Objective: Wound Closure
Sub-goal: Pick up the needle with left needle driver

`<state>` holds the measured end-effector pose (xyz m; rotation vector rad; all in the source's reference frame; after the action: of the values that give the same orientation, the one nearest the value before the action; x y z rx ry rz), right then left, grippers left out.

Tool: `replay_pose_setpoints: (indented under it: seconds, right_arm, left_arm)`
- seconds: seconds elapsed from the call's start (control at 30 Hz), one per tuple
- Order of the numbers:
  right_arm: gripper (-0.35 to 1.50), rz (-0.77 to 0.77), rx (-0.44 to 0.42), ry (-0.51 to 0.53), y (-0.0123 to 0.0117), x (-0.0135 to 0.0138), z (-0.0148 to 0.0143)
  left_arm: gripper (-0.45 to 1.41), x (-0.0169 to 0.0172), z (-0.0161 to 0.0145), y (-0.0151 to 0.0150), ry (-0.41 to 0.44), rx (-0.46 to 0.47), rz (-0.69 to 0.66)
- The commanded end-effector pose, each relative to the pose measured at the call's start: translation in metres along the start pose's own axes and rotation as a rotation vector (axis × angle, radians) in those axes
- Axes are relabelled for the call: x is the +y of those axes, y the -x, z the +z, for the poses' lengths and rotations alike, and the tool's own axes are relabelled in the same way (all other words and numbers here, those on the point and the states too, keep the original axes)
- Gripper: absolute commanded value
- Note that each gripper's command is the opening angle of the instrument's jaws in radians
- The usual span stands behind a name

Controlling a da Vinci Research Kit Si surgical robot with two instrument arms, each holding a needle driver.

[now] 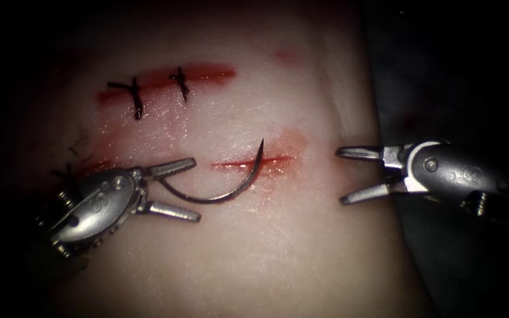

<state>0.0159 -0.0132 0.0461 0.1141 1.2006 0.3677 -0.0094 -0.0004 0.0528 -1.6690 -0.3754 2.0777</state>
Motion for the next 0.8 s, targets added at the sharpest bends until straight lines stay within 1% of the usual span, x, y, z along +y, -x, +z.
replay_pose_setpoints:
  seconds: [0.03,0.2,0.3,0.33,0.43,0.47,0.53,0.57,0.67,0.7,0.73,0.8]
  right_arm:
    - [0.62,-0.002,0.002,-0.001,0.0003,0.0002,0.0009]
    - [0.67,0.001,0.003,-0.003,0.0,0.0,0.0007]
    - [0.7,0.002,0.002,-0.003,-0.0001,0.0001,0.0007]
    - [0.7,0.001,0.002,-0.003,-0.0001,0.0001,0.0008]
    - [0.73,0.001,0.002,-0.003,-0.0001,0.0,0.0007]
    - [0.73,0.001,0.003,-0.003,-0.0002,-0.0001,0.0007]
    - [0.73,0.001,0.0,-0.005,-0.0002,-0.0001,0.0007]
    - [0.75,0.001,0.0,-0.005,-0.0002,-0.0002,0.0007]
    - [0.75,0.001,-0.009,-0.008,-0.0002,-0.0002,0.0006]
    - [0.75,0.001,-0.009,-0.008,-0.0002,-0.0002,0.0006]
    - [0.73,0.001,-0.011,-0.01,-0.0002,-0.0002,0.0006]
    - [0.73,0.001,-0.013,-0.007,-0.0002,-0.0002,0.0006]
  left_arm:
    - [0.27,-0.0004,0.0006,0.0003,0.001,0.001,0.001]
    - [0.27,-0.0003,0.0006,0.0002,0.0,0.001,0.001]
    - [0.29,-0.0002,0.0006,0.0001,-0.023,-0.011,0.0]
    - [0.31,0.0,0.0007,0.0001,-0.044,-0.02,-0.012]
    - [0.44,0.0005,0.0009,-0.0001,-0.119,-0.055,-0.033]
    - [0.44,0.001,0.0012,-0.0004,-0.161,-0.074,-0.038]
    - [0.44,0.0015,0.0017,-0.0007,-0.195,-0.088,-0.043]
    - [0.44,0.0021,0.0022,-0.001,-0.228,-0.098,-0.047]
    - [0.44,0.0028,0.003,-0.0015,-0.27,-0.119,-0.054]
    - [0.44,0.0033,0.0035,-0.0018,-0.293,-0.139,-0.063]
    - [0.44,0.0036,0.004,-0.002,-0.321,-0.186,-0.073]
    - [0.44,0.0038,0.0045,-0.0021,-0.358,-0.242,-0.075]
